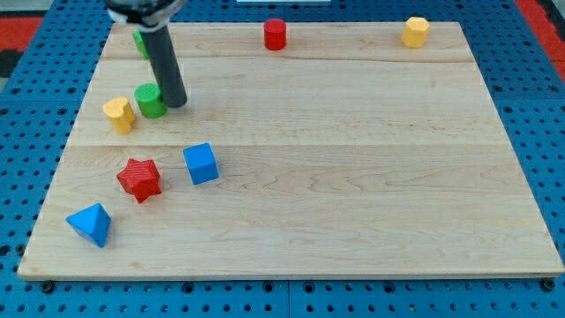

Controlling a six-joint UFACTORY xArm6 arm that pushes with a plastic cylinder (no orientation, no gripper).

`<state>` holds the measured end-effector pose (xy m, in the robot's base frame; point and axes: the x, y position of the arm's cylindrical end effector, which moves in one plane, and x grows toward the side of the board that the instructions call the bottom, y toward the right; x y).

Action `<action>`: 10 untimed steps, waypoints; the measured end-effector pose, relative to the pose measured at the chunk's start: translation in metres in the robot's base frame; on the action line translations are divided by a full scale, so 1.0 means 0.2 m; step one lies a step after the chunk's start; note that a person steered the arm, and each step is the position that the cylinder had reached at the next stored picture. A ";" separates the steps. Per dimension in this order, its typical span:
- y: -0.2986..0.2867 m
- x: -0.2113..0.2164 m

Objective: Move the yellow heart below the green circle

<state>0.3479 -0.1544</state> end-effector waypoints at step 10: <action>-0.52 0.45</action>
